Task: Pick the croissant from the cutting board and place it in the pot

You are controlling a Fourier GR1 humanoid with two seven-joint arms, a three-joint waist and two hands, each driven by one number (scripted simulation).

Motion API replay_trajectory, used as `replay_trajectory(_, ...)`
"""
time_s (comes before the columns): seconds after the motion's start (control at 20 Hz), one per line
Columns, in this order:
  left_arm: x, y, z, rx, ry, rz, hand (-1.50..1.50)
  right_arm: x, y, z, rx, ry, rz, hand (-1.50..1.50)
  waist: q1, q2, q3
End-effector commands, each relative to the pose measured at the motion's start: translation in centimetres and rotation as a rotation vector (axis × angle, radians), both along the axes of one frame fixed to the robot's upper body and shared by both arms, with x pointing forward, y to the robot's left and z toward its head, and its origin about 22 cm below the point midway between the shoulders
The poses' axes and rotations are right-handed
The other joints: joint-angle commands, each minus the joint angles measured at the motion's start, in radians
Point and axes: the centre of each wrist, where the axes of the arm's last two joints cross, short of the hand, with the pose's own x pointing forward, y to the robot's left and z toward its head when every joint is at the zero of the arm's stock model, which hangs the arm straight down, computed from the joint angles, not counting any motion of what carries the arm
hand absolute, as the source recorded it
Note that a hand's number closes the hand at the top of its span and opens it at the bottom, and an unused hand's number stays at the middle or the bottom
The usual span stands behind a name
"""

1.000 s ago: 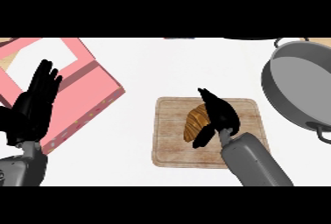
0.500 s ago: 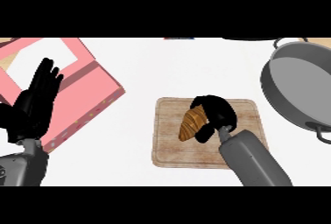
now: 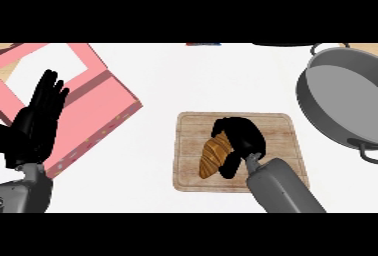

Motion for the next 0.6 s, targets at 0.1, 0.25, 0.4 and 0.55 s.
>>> replay_trajectory(0.1,1.1,-0.5,-0.1,0.008,-0.002,-0.006,0.0,-4.0,2.6,1.9,-0.007,0.004,0.102,1.5,-0.003,0.006,0.003)
replay_trajectory(0.25,0.7,-0.8,0.6,0.007,-0.003,0.015,0.0,-6.2,-0.4,2.6,0.002,-0.02,0.089,1.5,-0.005,0.005,0.004)
replay_trajectory(0.4,0.2,-0.1,-1.2,-0.003,0.021,0.008,0.0,-5.4,0.7,5.6,0.057,-0.14,0.024,1.5,-0.002,0.006,0.003)
replay_trajectory(0.55,0.7,0.5,0.5,-0.019,0.011,0.003,0.0,-5.2,-0.7,8.7,0.198,-0.358,-0.134,1.5,-0.016,0.002,0.004)
